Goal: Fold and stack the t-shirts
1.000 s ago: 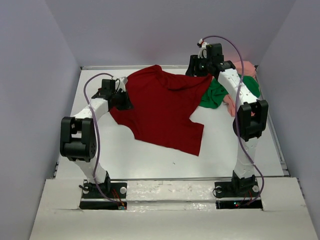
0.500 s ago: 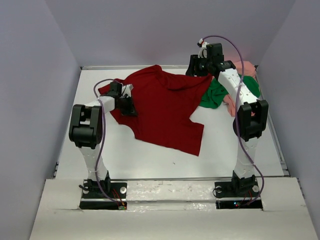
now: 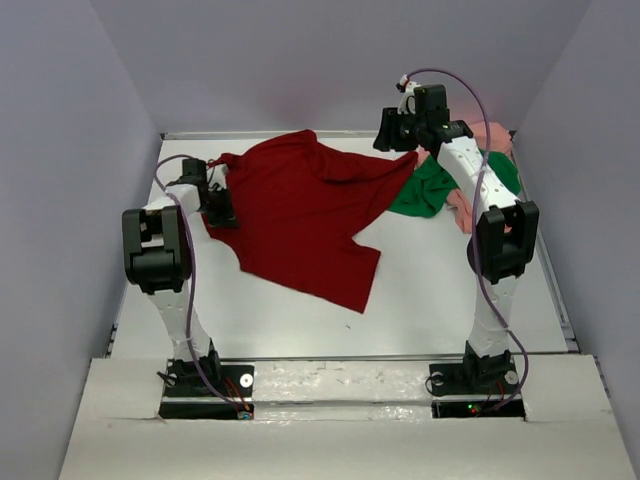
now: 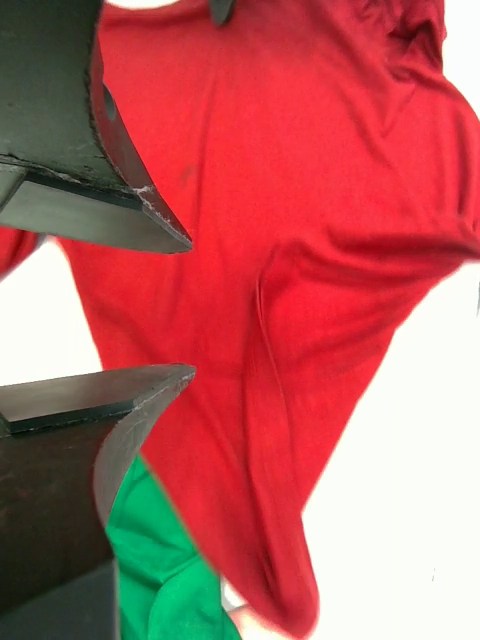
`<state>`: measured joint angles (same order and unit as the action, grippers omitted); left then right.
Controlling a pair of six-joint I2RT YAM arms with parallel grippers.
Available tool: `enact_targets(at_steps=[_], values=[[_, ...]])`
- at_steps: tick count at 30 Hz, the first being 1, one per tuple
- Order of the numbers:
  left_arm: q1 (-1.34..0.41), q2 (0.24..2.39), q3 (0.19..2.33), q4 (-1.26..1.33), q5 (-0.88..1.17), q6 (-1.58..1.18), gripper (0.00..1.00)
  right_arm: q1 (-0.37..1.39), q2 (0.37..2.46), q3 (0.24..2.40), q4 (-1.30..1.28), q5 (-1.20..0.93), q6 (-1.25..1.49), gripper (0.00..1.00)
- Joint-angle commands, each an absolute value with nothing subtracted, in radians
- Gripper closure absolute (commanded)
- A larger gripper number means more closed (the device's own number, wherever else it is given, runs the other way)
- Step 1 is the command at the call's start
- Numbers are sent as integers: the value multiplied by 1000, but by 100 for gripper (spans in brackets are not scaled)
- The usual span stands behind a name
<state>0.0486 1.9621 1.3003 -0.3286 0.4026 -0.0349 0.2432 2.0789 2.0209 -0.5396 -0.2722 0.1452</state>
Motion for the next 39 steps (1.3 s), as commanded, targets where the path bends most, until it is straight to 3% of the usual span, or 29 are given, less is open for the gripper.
enact_targets(at_steps=[1, 8, 14, 19, 22, 23, 24, 25, 26, 27, 31, 33, 39], values=[[188, 1976, 1325, -474, 249, 80, 100, 245, 2006, 2033, -506, -250, 129, 46], [285, 2003, 1481, -511, 235, 129, 100, 245, 2011, 2045, -503, -250, 133, 46], [279, 1993, 1488, -488, 299, 104, 100, 245, 2014, 2008, -497, -282, 123, 43], [235, 1873, 1407, -390, 417, 40, 99, 278, 2092, 1996, -494, -392, 127, 31], [196, 1807, 1372, -316, 449, 20, 82, 291, 2144, 2031, -497, -443, 114, 16], [181, 1769, 1359, -304, 446, 14, 66, 307, 2181, 2070, -509, -451, 101, 13], [154, 1753, 1355, -292, 431, 6, 56, 316, 2200, 2092, -512, -457, 98, 10], [143, 1723, 1350, -267, 426, 6, 45, 328, 2219, 2117, -517, -481, 94, 9], [129, 1714, 1350, -259, 423, 6, 43, 328, 2274, 2199, -528, -491, 92, 9], [111, 1697, 1353, -255, 399, 6, 33, 342, 2313, 2262, -544, -505, 95, 10], [101, 1639, 1338, -213, 387, -29, 10, 354, 2561, 2681, -698, -567, 159, 10], [81, 1602, 1310, -183, 355, -29, 2, 370, 2569, 2659, -625, -530, 144, 10], [57, 1510, 1246, -130, 292, -34, 1, 391, 2641, 2701, -580, -546, 195, 11]])
